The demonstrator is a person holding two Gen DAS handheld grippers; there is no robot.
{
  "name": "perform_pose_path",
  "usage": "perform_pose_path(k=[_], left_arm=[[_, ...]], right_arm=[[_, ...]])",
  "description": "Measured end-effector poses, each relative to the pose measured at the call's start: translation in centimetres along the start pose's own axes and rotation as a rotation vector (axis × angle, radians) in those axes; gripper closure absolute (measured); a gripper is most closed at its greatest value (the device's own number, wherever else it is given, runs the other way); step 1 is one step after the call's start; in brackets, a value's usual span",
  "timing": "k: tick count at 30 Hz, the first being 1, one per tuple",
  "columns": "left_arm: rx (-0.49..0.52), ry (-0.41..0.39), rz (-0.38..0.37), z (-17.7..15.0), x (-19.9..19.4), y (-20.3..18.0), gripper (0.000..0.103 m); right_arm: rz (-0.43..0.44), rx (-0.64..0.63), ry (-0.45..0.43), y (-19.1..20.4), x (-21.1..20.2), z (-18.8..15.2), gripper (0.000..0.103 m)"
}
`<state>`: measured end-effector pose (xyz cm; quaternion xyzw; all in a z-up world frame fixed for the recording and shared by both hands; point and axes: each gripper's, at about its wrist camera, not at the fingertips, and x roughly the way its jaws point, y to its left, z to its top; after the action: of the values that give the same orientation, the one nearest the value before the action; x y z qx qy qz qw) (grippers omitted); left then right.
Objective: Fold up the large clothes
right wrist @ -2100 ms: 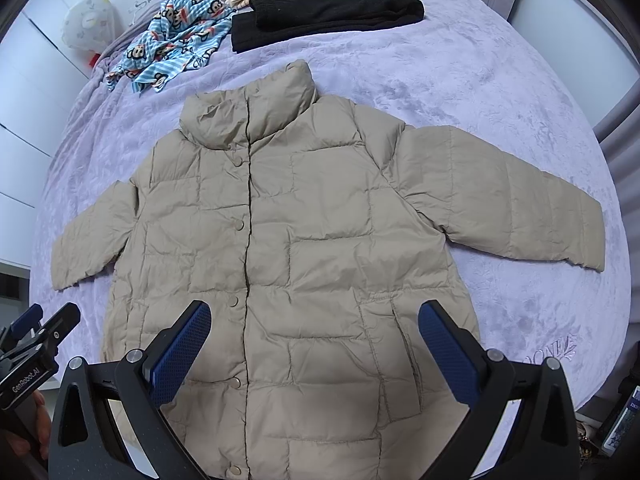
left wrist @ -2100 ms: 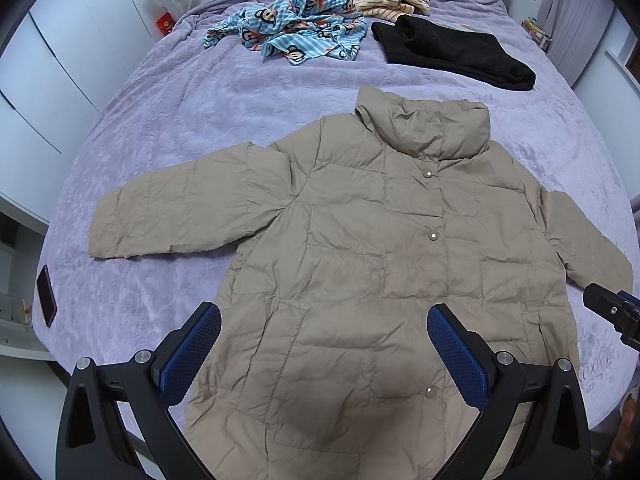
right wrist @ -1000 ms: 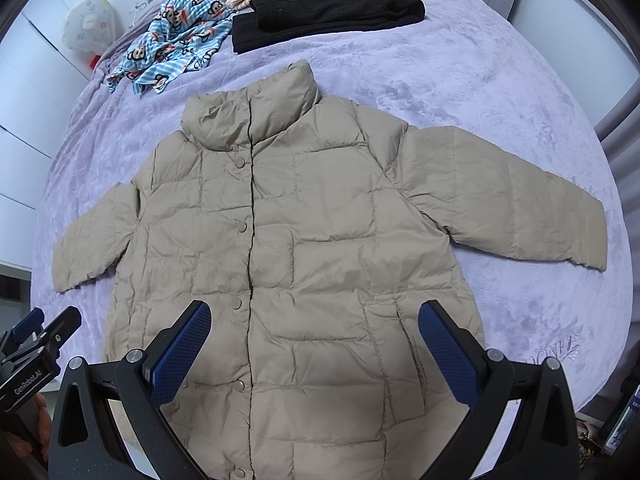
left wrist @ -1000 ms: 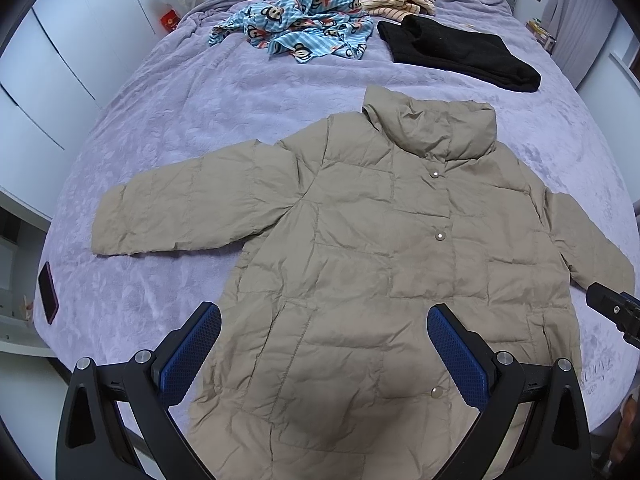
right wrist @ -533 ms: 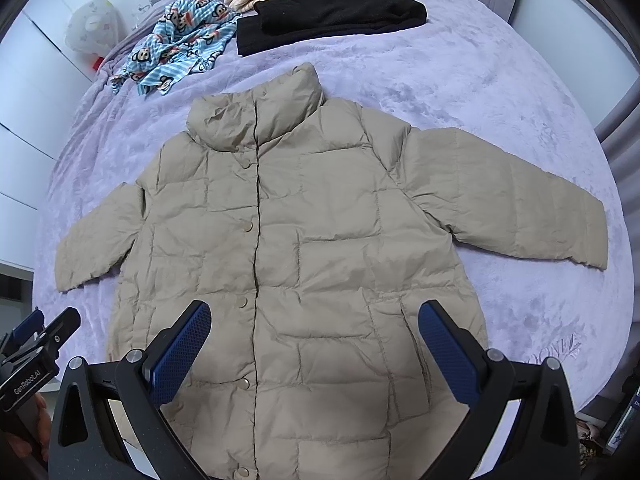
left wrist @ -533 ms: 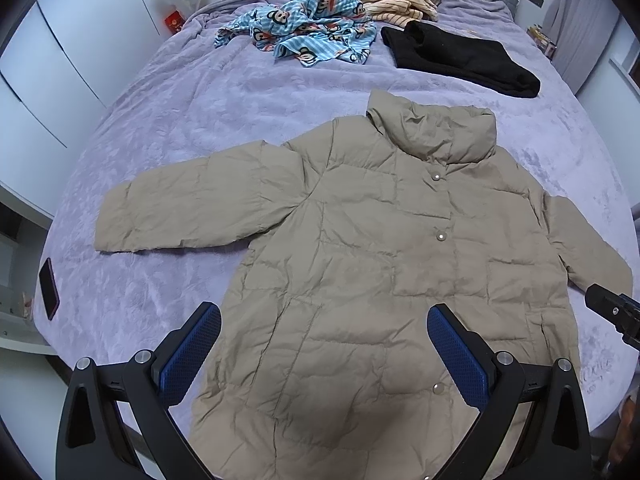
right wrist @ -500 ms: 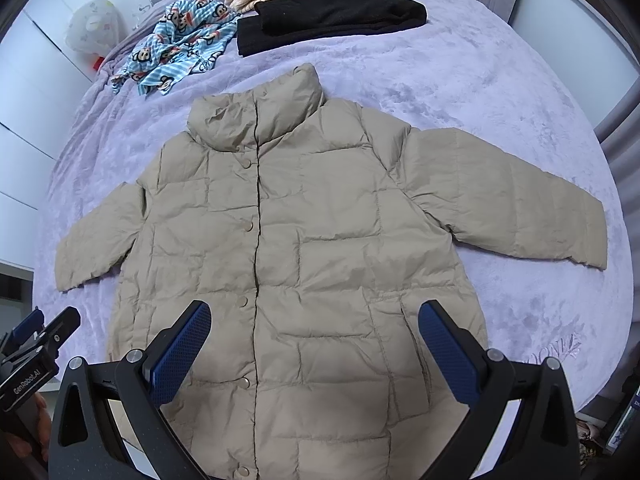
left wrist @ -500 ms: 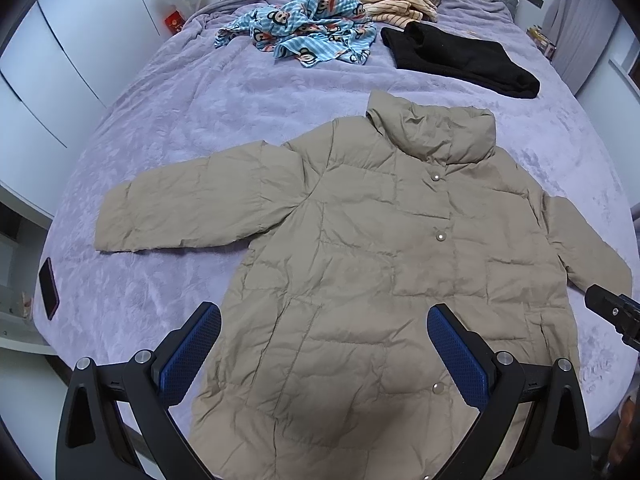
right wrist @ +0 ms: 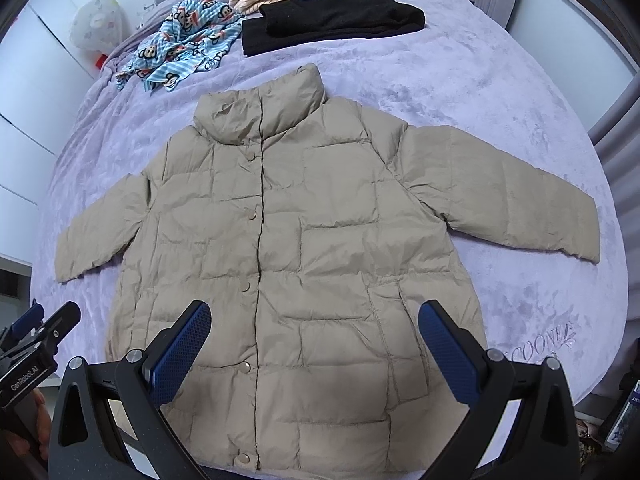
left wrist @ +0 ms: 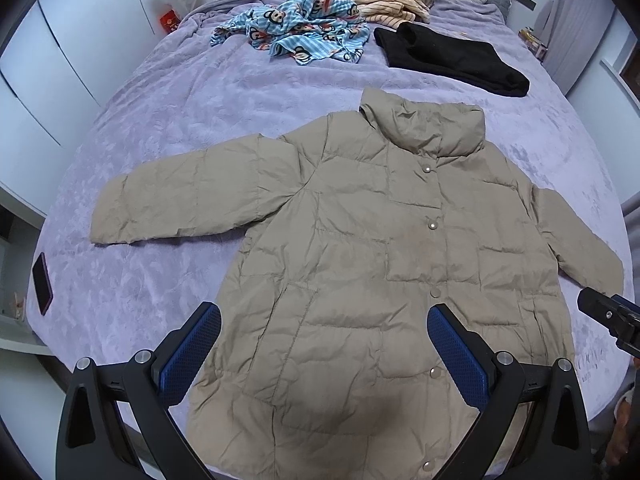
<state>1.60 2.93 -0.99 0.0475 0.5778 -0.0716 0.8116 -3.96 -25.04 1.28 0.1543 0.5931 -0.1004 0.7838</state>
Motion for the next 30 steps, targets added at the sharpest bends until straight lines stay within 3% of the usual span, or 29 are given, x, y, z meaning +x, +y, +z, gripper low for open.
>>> perform_pose_path(k=[6,13,19,21,26,30], left_arm=[[-0.088,0.042,-0.152,-0.3,2.2,2.9,0.0],[-0.271,0.014,-0.206,-0.1,6.1,11.0,0.0],[-0.423,0.005,-0.214,0.6,12.6,19.7,0.0],[-0.499,0.002,-0.26,0.7,15.4,22.5,0.0],[-0.675,0.011,-0.364,1.0,22.2,27.9,0.0],[-0.726,-0.023,-0.417,2.7,25.1,30.1,0.0]], right_arm=[[0.052,-0.032,0.02,1.4,0.9,-0.9,0.0],[0.123,-0.106,0.086,5.4,4.4,-2.0,0.0],[0.176,-0.112,0.206,9.6,9.8,-3.1,0.0],[0.189,-0.104,0.224,10.8,11.4,-3.0,0.0],[0.212,-0.151,0.21,14.0,14.5,-2.6,0.0],[0.231,-0.166,0.192,16.3,16.3,-1.6,0.0]])
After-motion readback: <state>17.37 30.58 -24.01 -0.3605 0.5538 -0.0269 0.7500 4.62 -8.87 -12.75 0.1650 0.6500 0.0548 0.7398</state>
